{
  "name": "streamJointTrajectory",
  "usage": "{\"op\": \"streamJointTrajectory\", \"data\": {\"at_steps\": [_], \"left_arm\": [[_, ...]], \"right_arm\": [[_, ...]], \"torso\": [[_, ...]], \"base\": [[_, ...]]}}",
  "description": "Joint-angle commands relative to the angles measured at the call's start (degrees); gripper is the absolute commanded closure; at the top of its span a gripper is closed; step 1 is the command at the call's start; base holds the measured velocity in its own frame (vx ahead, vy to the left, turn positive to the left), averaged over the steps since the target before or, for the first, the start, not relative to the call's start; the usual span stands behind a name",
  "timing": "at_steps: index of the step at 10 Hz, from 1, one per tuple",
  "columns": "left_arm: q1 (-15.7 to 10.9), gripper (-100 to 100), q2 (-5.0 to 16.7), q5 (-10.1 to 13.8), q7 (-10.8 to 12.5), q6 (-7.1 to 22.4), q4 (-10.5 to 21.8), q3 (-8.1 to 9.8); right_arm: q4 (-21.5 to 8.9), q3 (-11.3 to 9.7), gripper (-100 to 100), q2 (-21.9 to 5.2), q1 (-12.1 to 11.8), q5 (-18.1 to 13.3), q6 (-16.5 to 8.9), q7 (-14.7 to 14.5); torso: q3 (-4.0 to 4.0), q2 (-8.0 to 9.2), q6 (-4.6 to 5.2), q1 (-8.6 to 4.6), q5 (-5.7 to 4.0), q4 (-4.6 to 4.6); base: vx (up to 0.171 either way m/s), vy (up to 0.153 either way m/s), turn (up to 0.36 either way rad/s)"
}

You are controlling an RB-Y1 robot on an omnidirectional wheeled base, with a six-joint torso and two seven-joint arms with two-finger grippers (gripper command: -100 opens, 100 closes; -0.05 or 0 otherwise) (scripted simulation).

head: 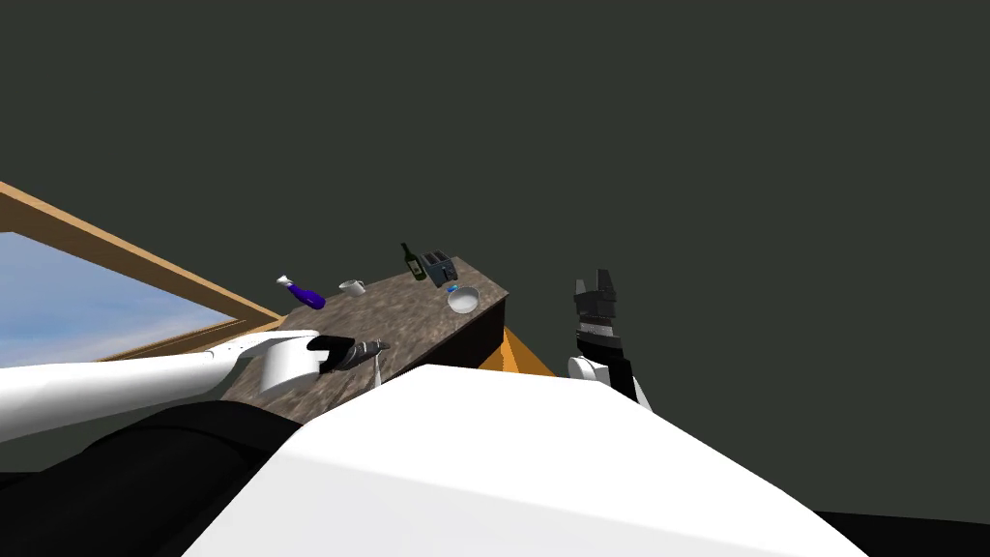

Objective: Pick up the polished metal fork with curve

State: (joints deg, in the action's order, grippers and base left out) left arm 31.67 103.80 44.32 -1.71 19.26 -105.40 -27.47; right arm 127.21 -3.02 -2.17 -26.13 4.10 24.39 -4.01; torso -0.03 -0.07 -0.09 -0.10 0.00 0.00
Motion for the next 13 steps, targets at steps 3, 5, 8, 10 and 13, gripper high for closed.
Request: {"op": "streamJointTrajectory", "data": {"at_steps": [3,5,8,10,13], "left_arm": [[0.0,-100,-3.9,-1.3,-0.4,0.1,2.9,-0.64],[-0.4,-100,-4.6,-1.0,-0.9,0.2,3.4,-0.91],[-0.4,100,-4.6,-1.0,-1.0,0.3,3.5,-0.93],[-0.4,100,-4.6,-1.0,-1.0,0.3,3.5,-0.93],[0.0,100,-2.2,-0.7,-0.2,0.0,1.7,-0.36]], "right_arm": [[0.0,0.0,0,0.0,0.0,0.0,0.0,0.0],[0.0,0.0,0,0.0,0.0,0.0,0.0,0.0],[0.0,0.0,0,0.0,0.0,0.0,0.0,0.0],[0.0,0.0,0,0.0,0.0,0.0,0.0,0.0],[0.0,0.0,0,0.0,0.0,0.0,0.0,0.0]], "torso": [[0.02,0.04,0.02,0.07,0.02,0.01],[0.04,0.07,0.01,0.09,0.03,0.01],[-0.02,-0.02,0.04,0.10,0.12,-0.02],[-0.04,-0.05,0.04,0.19,0.15,-0.03],[-0.05,-0.08,-0.01,0.16,0.13,-0.03]], "base": [[-0.009,0.012,-0.124],[-0.009,0.011,-0.061],[0.000,0.000,0.000],[0.000,0.000,0.000],[0.008,-0.008,0.088]]}}
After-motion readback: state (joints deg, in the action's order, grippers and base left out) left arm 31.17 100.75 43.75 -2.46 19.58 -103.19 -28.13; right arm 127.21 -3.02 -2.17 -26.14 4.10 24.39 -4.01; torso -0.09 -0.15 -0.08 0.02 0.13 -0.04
